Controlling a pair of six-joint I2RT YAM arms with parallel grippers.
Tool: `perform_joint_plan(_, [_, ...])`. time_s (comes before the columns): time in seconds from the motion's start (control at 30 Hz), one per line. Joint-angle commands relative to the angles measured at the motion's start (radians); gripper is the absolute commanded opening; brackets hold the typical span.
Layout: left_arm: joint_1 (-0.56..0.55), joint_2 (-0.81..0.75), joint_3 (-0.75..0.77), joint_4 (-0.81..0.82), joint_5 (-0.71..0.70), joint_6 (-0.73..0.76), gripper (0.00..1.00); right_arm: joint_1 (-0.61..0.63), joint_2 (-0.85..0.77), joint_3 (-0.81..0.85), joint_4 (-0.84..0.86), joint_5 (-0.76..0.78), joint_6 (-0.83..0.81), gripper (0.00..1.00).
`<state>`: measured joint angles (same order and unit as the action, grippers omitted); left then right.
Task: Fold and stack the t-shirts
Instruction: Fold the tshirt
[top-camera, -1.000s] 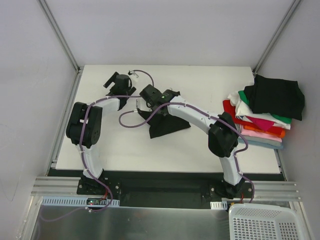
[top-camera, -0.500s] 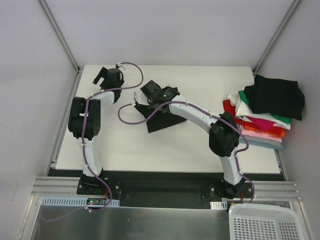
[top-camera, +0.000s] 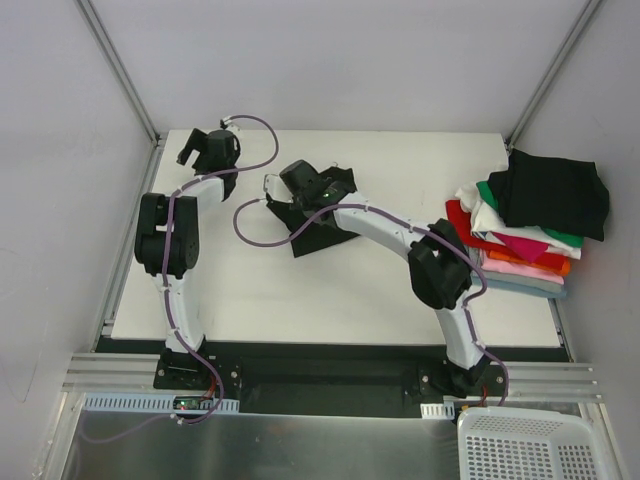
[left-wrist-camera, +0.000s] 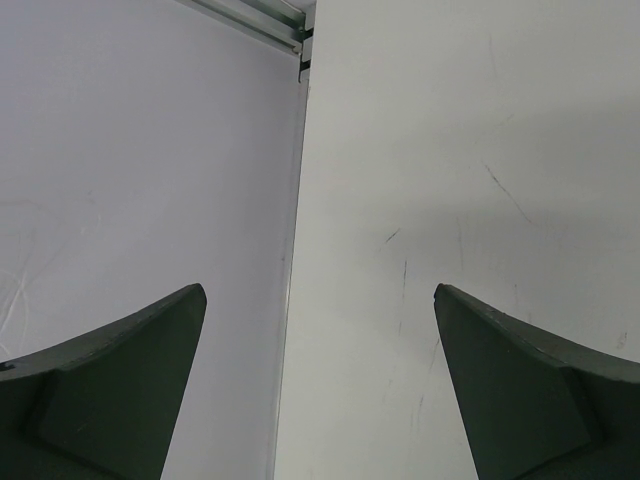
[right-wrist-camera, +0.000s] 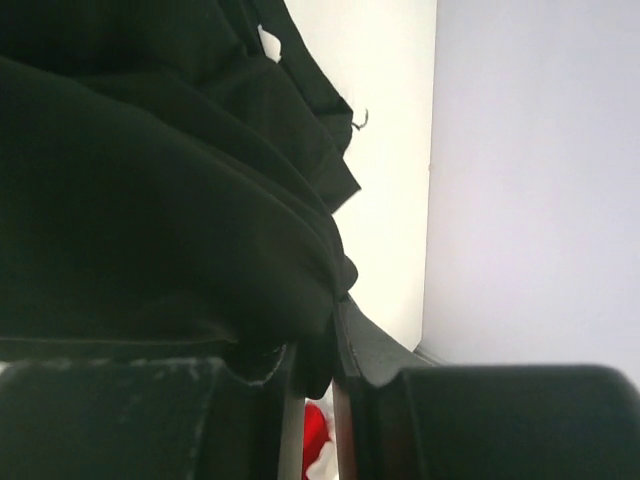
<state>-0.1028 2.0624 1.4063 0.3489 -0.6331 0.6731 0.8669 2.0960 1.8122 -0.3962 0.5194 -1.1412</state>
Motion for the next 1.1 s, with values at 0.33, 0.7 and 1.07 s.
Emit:
perform_joint_plan(0.33, [0.006,-0.036,-0.029,-0.008,-0.007,-0.032,0.99,-0.046,0.148,0.049,0.250,0.109,-0.094,0.59])
perform_joint_plan(0.7, [0.006,-0.039,-0.050,-0.008,-0.004,-0.037,0.99,-0.055,0.131,0.049,0.390,0.223,-0.193,0.83])
perform_joint_plan(1.07, [0.006,-0.056,-0.059,-0.008,-0.008,-0.040,0.99,-0.068,0.121,0.016,0.580,0.314,-0.383,0.86])
